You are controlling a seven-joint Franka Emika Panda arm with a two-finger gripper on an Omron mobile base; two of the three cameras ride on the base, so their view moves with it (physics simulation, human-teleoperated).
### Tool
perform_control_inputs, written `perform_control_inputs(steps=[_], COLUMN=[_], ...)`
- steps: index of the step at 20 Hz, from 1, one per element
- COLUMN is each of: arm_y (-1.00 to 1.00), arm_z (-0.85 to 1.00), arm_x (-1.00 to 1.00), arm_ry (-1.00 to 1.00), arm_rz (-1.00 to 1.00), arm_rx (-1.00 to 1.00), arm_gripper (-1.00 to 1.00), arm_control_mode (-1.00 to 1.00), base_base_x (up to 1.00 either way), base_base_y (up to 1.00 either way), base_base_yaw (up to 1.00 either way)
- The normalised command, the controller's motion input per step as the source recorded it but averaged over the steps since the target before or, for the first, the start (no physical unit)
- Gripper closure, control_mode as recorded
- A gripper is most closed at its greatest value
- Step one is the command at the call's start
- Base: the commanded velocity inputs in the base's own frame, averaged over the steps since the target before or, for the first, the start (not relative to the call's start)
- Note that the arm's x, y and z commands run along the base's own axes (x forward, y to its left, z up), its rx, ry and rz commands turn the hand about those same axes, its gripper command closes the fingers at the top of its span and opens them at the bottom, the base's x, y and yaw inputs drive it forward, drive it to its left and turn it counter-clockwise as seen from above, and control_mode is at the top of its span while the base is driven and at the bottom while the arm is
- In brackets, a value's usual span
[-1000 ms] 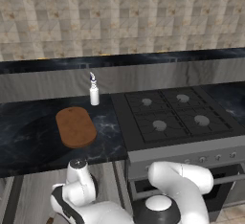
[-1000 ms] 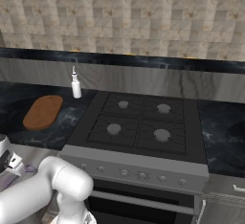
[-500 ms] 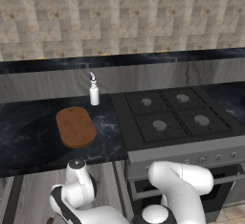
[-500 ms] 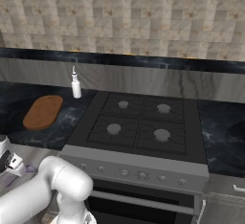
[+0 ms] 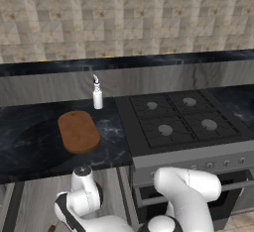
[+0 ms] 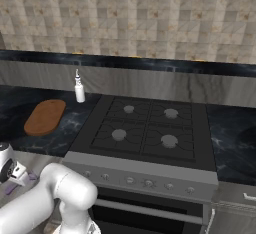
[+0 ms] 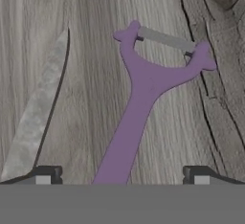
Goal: Open the drawer on the left and place the cutting tools on the cutting board.
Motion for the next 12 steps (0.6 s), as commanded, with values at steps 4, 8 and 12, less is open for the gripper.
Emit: perform_control_inputs(steps=[4, 8, 12], arm_y=[0.0, 0.0, 0.0], arm_z=[-0.23, -0.25, -0.23], arm_x=[0.0, 0.0, 0.0], arm_ry=[0.0, 0.0, 0.0], arm_rz=[0.0, 0.0, 0.0], arm_rx=[0.0, 0.0, 0.0], arm_gripper=[-1.0, -1.0, -1.0], arm_control_mode=[-1.0, -1.0, -1.0], base_base_x=[0.0, 0.0, 0.0], base_base_y=[0.0, 0.0, 0.0], base_base_yaw=[0.0, 0.0, 0.0])
